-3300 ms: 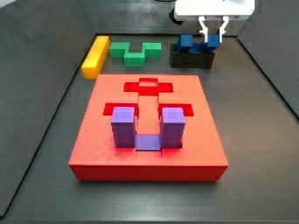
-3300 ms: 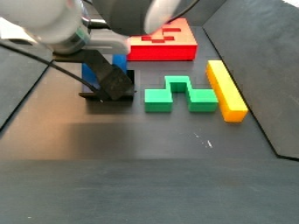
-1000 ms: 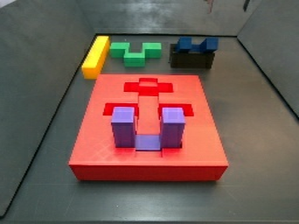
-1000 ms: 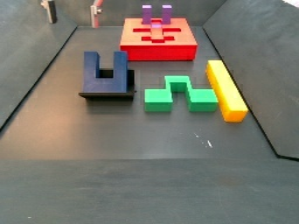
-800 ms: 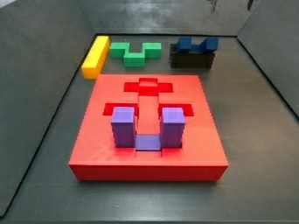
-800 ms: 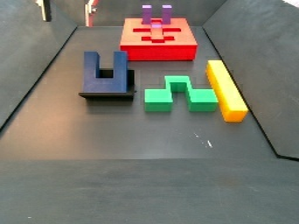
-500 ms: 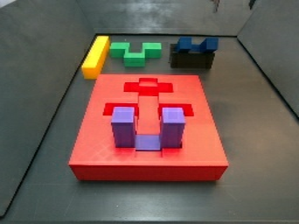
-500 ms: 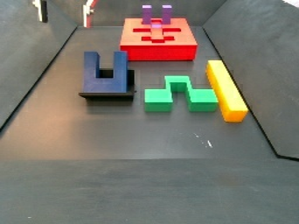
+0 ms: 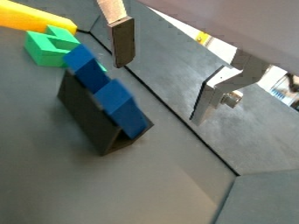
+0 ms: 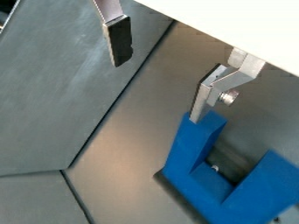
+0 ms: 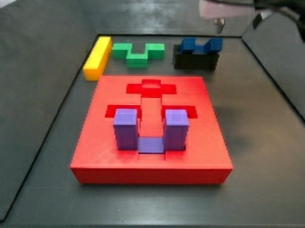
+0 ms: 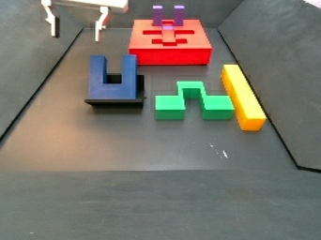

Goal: Pick up the blue object. Move up. Place the blue object on the fixture. Regrasp the blue object. Move to above the board. Insert the blue object.
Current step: Regrasp the blue object.

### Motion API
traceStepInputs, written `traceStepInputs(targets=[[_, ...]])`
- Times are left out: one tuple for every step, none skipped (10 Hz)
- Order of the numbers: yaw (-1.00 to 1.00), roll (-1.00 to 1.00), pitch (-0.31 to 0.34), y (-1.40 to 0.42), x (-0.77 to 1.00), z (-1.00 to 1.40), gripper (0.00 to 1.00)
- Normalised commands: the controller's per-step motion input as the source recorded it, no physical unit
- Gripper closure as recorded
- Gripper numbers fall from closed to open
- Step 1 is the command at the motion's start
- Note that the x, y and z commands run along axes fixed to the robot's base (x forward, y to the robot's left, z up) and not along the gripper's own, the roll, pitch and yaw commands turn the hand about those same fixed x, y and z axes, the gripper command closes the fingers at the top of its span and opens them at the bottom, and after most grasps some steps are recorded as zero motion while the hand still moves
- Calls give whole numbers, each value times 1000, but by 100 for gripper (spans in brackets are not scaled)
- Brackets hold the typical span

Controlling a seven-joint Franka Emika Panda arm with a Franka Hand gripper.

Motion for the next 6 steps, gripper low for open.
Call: traceStepInputs(targets=[[6, 263, 0, -366, -226, 0, 0], [23, 154, 0, -154, -174, 63, 0], [111, 366, 0, -114, -143, 0, 0], [263, 869, -3, -126, -26, -277, 0], [317, 989, 0, -86, 0, -289, 0], [303, 949, -31, -114, 0, -349, 0]])
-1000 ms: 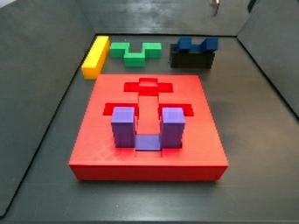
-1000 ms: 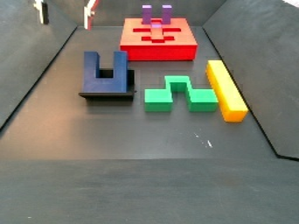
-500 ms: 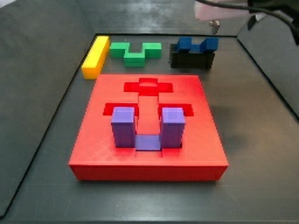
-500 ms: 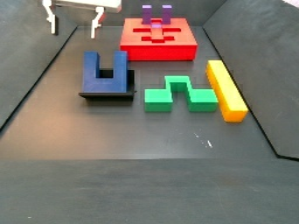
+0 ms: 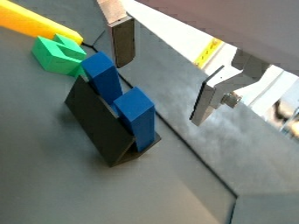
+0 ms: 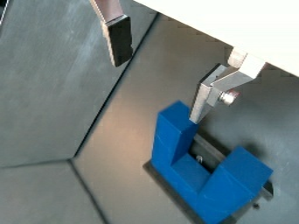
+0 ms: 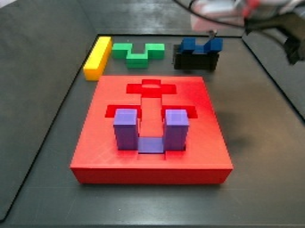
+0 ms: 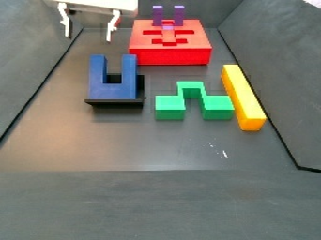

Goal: Pick up the blue object. Move up. Place the blue object on the fixture. Regrasp the blue object. Move to above the board. Insert the blue object.
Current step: Regrasp the blue object.

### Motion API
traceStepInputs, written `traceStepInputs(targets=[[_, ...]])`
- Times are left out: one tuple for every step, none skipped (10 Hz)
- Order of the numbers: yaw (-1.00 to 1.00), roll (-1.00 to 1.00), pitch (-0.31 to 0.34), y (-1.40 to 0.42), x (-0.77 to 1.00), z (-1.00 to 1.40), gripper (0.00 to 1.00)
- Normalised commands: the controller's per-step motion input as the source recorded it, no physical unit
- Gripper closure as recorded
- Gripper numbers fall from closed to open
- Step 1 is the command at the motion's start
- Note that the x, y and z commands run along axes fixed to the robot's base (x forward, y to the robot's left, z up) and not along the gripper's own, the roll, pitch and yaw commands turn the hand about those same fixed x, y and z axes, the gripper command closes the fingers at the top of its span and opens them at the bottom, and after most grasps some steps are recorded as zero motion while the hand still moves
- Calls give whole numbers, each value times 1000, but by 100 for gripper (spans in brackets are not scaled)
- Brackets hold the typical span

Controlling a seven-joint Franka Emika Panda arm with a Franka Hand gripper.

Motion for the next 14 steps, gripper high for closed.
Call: traceStepInputs(targets=[[163, 509, -94, -137, -89, -106, 0], [134, 354, -89, -34, 0, 0, 0], [143, 314, 0, 0, 234, 0, 0], [0, 140, 346, 0, 437, 0, 0], [-57, 43, 243, 171, 320, -49, 0], [-40, 0, 0, 74, 0, -223, 0], [-63, -74, 37, 103, -37, -306, 0], [-9, -63, 80, 100, 0, -211, 0], [0, 0, 71, 120, 23, -246, 0], [-17, -17, 74, 140, 0, -263, 0], [-46, -223, 57, 197, 0, -254, 0], [-3, -143, 54, 214, 0, -266, 0], [0, -46, 51, 243, 31, -300, 0], [0, -51, 66, 249, 43, -306, 0]])
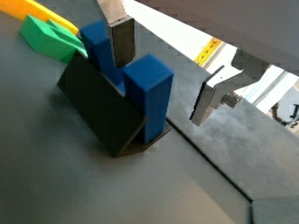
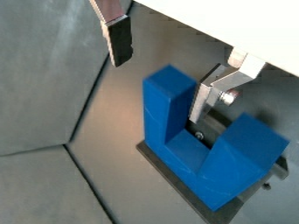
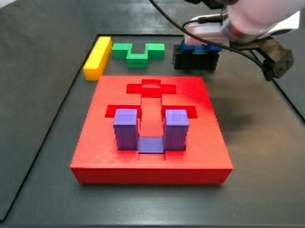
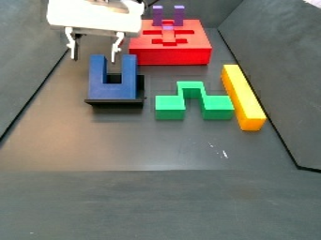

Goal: Pick up the blue object. Move up. Place the blue object on the fixture. Regrasp the blue object. Move to above the board. Insert the blue object.
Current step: Regrasp the blue object.

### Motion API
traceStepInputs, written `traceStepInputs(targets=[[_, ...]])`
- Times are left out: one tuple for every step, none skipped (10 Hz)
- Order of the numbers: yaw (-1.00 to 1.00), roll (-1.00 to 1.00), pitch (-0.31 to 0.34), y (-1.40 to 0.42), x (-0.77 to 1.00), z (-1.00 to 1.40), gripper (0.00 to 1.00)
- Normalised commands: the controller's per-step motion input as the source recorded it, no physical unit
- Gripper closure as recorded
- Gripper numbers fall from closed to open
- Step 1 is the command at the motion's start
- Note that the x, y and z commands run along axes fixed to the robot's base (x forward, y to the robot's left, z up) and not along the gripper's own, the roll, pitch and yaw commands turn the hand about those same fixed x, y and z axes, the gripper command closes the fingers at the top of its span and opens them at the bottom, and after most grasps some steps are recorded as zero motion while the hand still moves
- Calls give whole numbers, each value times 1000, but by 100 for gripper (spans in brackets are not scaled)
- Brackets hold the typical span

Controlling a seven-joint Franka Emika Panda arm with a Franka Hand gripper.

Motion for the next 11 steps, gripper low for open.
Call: traceStepInputs(targets=[[0, -80, 54, 214, 0, -300, 0], [0, -74, 71, 11, 0, -40, 0], [0, 0, 20, 0, 0, -14, 0], [0, 0, 0, 0, 0, 0, 0], [0, 0, 0, 0, 0, 0, 100], [0, 0, 0, 0, 0, 0, 100], [0, 0, 0, 0, 0, 0, 100], [0, 0, 0, 0, 0, 0, 100], [0, 0, 0, 0, 0, 0, 100], [0, 0, 0, 0, 0, 0, 100], [0, 0, 0, 0, 0, 0, 100]])
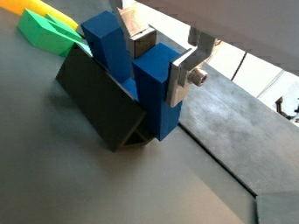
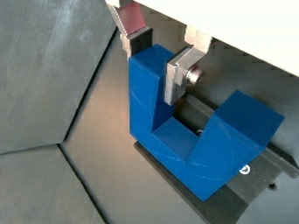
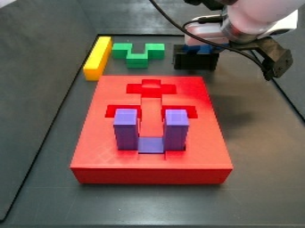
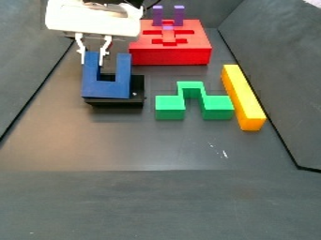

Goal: Pick up the blue object. Move up. Place the blue object on the fixture. Regrasp the blue object. Move to above the board. Insert the blue object.
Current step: Regrasp the blue object, then move to above the board.

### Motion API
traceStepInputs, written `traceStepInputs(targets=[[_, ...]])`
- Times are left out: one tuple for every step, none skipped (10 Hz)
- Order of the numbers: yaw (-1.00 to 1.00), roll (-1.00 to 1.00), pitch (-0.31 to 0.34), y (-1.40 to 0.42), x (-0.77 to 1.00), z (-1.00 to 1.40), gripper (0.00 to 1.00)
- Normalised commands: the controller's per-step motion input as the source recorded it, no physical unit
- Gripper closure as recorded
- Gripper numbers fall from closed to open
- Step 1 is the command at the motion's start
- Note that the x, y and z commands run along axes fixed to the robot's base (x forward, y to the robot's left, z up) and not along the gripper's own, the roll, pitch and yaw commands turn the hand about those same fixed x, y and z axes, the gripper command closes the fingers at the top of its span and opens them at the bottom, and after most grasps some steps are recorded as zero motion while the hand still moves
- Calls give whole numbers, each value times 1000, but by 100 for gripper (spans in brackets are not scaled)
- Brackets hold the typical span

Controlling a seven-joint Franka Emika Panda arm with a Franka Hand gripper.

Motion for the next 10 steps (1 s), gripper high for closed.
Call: traceStepInputs(targets=[[0, 0, 0, 0, 0, 0, 100], [0, 0, 0, 0, 0, 0, 100], [0, 0, 0, 0, 0, 0, 100], [0, 0, 0, 0, 0, 0, 100], [0, 0, 0, 0, 0, 0, 100], [0, 0, 0, 0, 0, 0, 100], [0, 0, 0, 0, 0, 0, 100], [0, 0, 0, 0, 0, 0, 100], [0, 0, 0, 0, 0, 0, 100], [0, 0, 0, 0, 0, 1400, 100]])
